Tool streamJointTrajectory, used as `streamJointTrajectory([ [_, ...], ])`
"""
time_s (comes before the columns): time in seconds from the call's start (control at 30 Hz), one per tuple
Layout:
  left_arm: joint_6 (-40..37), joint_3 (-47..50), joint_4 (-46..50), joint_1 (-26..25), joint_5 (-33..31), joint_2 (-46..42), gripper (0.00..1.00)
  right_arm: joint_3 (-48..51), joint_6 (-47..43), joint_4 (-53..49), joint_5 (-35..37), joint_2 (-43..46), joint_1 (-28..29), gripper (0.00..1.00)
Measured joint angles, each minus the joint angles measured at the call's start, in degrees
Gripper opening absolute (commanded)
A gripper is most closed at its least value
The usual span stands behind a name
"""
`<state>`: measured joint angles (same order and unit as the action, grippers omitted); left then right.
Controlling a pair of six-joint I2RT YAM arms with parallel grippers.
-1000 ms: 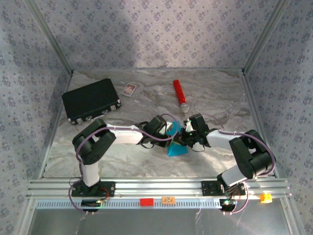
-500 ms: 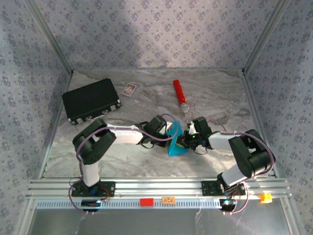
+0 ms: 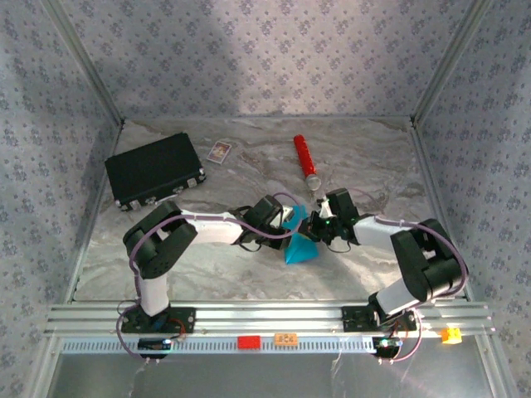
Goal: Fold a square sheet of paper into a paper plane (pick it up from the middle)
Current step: Fold the triangle a second time at the center of the table.
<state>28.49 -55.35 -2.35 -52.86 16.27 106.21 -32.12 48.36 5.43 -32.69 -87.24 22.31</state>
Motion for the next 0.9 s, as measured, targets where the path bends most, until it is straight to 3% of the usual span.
streamJointTrajectory([
  [0.7, -0.59, 0.00, -0.15, 0.37, 0.90, 0.09, 0.00, -1.01, -2.49, -0.72, -0.96, -2.23, -4.02, 0.08],
  [0.9, -0.66, 0.00, -0.13, 0.37, 0.87, 0.11, 0.00, 1.46, -2.03, 3.08, -2.08, -3.30, -5.33, 0.08],
])
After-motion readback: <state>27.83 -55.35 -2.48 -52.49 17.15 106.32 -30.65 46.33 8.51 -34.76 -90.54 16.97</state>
